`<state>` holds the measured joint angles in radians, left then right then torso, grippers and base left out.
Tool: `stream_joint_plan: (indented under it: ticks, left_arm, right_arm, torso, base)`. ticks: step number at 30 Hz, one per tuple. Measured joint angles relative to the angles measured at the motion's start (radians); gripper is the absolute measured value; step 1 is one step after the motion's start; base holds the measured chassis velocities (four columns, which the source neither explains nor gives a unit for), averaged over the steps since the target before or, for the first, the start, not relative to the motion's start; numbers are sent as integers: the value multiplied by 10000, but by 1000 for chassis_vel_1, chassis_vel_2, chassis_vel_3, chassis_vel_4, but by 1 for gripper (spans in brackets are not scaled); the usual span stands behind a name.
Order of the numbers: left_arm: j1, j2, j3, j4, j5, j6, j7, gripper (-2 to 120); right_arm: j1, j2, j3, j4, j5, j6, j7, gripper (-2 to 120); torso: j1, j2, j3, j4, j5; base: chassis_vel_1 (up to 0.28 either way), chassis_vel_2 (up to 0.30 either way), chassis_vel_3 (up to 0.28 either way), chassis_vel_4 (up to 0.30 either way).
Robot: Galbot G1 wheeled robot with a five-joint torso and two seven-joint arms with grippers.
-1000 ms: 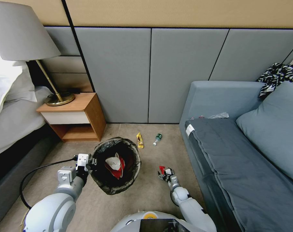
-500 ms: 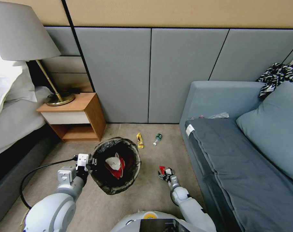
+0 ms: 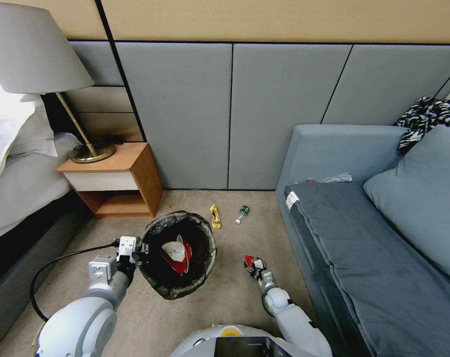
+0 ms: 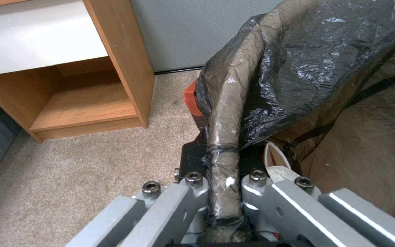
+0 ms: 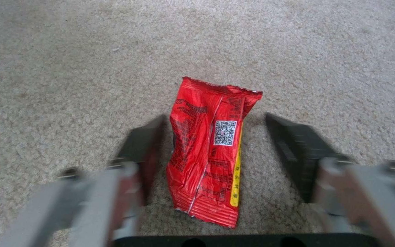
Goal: Pick up the trash bin, then pick up the garbage from the floor and place it into the trash bin.
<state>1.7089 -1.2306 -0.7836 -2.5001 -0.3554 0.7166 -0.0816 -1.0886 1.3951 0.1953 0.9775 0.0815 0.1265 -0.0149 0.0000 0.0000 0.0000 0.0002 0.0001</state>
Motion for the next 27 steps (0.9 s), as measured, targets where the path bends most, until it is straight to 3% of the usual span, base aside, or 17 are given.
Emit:
stream_joint_plan:
  ticks: [11,27]
  left_arm:
    - [-37,12,4,0,-12,16,14,1]
    - [-42,19,25,0,-19,23,29,1]
  right_arm:
    - [-42,-12,17,29,-5,-18,7,1]
    - [-100,-166,44,605,151,-288,239,0]
  torso:
    - [0,0,1,-4,-5]
    - [0,-1,1,-6,-3]
  base:
    - [0,0,0,0]
    - [0,0,0,0]
